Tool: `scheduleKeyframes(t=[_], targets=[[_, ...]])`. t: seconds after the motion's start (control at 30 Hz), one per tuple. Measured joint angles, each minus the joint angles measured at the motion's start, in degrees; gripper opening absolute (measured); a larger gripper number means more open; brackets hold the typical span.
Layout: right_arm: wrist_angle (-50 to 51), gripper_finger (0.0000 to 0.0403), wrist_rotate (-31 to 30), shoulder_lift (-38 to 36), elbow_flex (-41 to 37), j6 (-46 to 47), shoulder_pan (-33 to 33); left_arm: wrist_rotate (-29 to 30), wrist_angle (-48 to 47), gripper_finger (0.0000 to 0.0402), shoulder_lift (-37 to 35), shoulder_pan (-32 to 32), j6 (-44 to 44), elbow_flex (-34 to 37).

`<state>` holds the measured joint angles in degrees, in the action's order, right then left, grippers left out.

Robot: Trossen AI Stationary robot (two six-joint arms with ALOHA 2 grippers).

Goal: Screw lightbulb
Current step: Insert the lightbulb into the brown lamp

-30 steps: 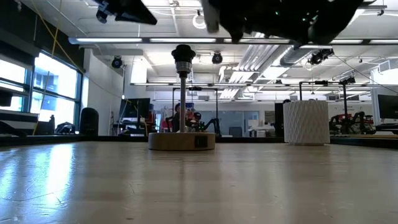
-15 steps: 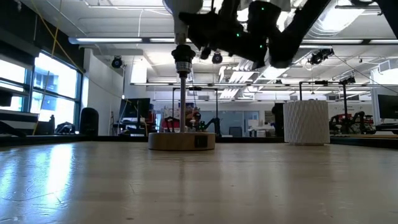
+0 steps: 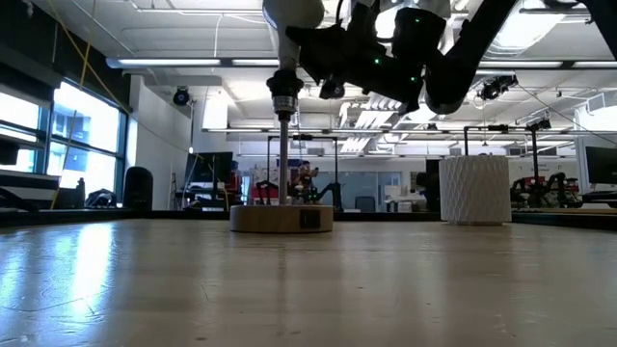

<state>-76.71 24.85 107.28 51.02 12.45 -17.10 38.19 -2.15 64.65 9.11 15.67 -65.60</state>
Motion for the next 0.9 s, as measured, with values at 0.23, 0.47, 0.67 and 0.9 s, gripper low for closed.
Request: scheduleKeyframes(t=[0.23, 0.47, 0.67, 0.9], targets=[[2.75, 0.0147, -2.22, 0.0, -0.02, -3.33, 0.77, -2.62, -4.62, 0.0, 5.18, -3.78, -0.43, -5.71], [4.85, 0.0147, -2.22, -0.13, 0.07, -5.3, 0.79, -6.0, -5.37, 0.0, 6.91, -5.71, -2.12, -6.06], [5.31, 0.0147, -2.22, -0.13, 0.07, -5.42, 0.79, -9.69, -6.65, 0.0, 7.95, -8.56, -4.64, -6.08], [5.73, 0.0142, -2.39, -0.13, 0.07, -5.31, 0.77, -11.27, -12.2, 0.0, 7.88, -9.91, -8.81, -6.06]])
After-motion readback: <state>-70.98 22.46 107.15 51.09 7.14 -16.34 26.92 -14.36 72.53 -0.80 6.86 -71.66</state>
